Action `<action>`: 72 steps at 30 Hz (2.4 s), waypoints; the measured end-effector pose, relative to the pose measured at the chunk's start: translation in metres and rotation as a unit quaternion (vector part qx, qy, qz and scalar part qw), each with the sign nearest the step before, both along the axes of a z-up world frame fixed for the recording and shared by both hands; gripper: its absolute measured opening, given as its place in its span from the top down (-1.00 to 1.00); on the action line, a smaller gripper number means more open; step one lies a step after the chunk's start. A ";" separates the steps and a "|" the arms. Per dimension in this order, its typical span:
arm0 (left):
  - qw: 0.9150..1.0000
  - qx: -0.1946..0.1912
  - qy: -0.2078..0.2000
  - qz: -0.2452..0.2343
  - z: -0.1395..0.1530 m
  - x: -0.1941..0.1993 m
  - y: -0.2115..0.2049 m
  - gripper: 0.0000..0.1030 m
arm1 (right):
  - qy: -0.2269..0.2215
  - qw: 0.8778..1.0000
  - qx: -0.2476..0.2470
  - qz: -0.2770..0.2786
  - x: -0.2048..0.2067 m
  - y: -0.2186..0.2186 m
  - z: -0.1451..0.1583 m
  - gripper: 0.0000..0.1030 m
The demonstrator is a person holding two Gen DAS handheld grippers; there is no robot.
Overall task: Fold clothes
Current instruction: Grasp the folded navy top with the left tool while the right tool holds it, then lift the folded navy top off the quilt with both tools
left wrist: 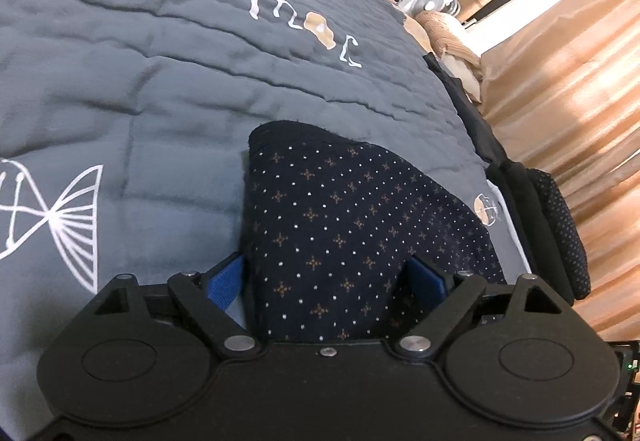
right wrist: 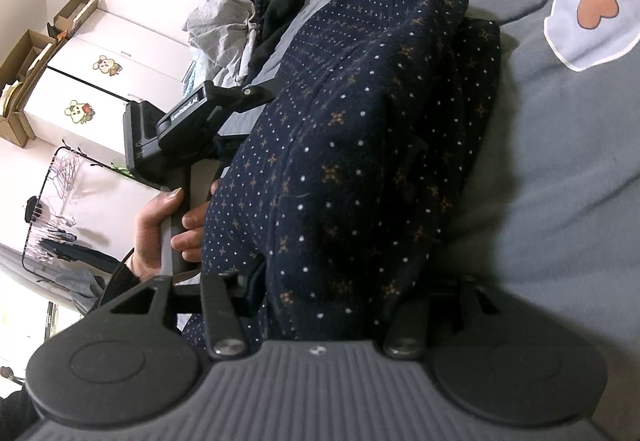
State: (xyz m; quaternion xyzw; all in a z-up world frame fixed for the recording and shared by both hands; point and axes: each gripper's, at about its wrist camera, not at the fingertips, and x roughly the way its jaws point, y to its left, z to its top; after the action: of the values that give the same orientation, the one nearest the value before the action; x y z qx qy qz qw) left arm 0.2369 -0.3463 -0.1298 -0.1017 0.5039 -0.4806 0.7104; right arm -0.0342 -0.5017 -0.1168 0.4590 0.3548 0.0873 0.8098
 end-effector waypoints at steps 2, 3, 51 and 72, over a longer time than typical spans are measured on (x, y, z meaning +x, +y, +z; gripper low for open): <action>1.000 -0.003 -0.001 -0.007 -0.002 0.002 -0.003 -0.67 | 0.000 1.000 0.000 0.000 0.001 0.000 0.000 0.06; 1.000 -0.005 0.000 -0.010 -0.003 0.003 -0.004 -0.70 | 0.000 1.000 0.000 -0.001 0.001 -0.001 0.001 0.06; 0.987 0.010 -0.146 -0.060 0.042 -0.053 -0.014 0.57 | -0.011 0.996 -0.082 -0.014 0.007 0.015 0.026 0.26; 0.967 -0.025 -0.254 0.009 0.120 -0.131 0.014 0.59 | -0.068 0.982 -0.175 -0.022 -0.026 0.014 0.078 0.39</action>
State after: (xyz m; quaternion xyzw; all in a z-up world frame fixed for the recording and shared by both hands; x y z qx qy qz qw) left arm 0.1056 -0.3328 -0.0093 0.0012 0.2932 -0.4965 0.8170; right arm -0.0600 -0.4881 -0.0388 0.3108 0.2981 0.0367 0.9018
